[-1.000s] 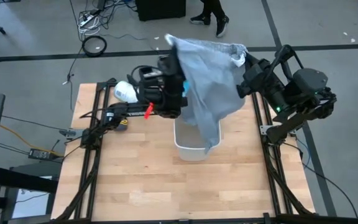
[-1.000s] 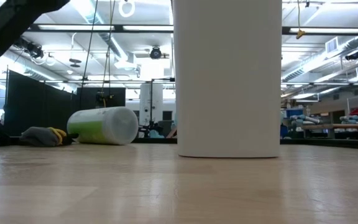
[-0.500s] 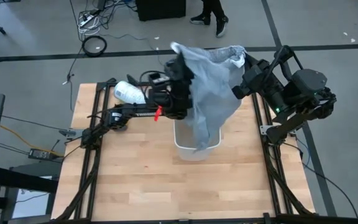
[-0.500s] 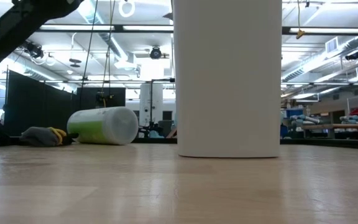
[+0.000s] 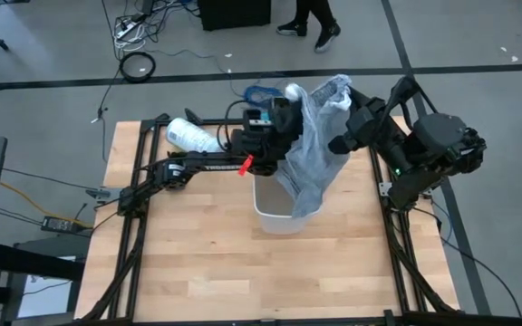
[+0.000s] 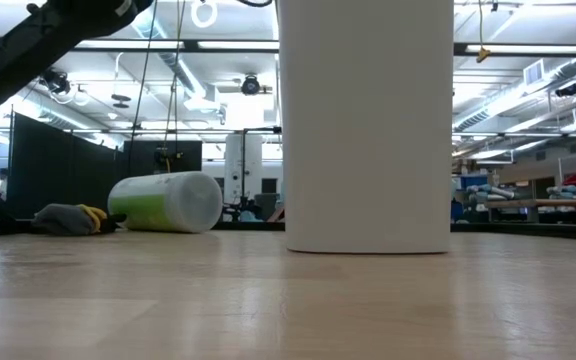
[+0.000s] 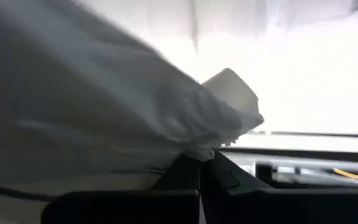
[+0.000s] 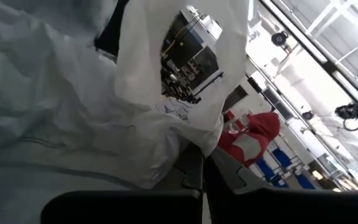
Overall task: Place trash/remove bag and relplace
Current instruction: Put the gray trash bag into the trash bin
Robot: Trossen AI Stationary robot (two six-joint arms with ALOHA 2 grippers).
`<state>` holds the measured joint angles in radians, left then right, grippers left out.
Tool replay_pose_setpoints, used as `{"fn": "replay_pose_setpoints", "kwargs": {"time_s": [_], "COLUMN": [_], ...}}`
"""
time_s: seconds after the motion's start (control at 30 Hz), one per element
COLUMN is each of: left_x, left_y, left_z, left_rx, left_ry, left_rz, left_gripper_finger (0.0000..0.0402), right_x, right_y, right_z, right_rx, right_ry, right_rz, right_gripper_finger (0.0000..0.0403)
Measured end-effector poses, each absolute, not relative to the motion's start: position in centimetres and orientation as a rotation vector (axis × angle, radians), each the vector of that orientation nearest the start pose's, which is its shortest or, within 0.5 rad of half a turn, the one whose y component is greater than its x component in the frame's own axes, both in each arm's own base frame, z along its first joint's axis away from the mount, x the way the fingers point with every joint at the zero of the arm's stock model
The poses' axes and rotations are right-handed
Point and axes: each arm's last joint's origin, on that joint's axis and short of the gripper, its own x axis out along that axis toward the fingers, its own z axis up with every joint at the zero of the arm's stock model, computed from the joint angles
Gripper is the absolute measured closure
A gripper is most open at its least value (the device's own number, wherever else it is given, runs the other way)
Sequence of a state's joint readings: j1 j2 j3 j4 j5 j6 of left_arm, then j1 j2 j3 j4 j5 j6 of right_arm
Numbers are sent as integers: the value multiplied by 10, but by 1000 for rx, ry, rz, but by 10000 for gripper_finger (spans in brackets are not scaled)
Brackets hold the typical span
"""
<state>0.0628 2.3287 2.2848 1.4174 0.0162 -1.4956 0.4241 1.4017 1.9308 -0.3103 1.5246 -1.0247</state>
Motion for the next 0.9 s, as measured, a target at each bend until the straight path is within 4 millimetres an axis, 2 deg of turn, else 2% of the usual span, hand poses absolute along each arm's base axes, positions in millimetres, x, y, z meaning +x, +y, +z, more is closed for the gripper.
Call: {"fn": "replay_pose_setpoints", "kwargs": {"time_s": [0.23, 0.3, 0.47, 0.63, 0.77, 0.9], "left_x": [472, 473, 469, 463, 451, 449], "left_y": [24, 21, 16, 20, 26, 29], "left_z": [442, 444, 454, 466, 482, 486], "left_rx": [-1258, -1254, -1207, -1157, -1106, -1117], "left_ry": [-711, -549, -284, 5, 112, 200], "left_rz": [-1187, -1217, -1268, -1240, -1203, -1131], "left_gripper_finger": [401, 401, 401, 401, 401, 401], "right_x": [215, 214, 214, 214, 214, 214], "right_y": [75, 76, 77, 77, 77, 76], "right_z": [553, 553, 553, 553, 553, 553], "right_rx": [-706, -698, -697, -697, -697, -697], "right_ry": [419, 414, 414, 416, 416, 417], "right_rz": [-1027, -1026, -1026, -1028, -1028, -1030], "right_gripper_finger": [403, 403, 403, 403, 403, 403]}}
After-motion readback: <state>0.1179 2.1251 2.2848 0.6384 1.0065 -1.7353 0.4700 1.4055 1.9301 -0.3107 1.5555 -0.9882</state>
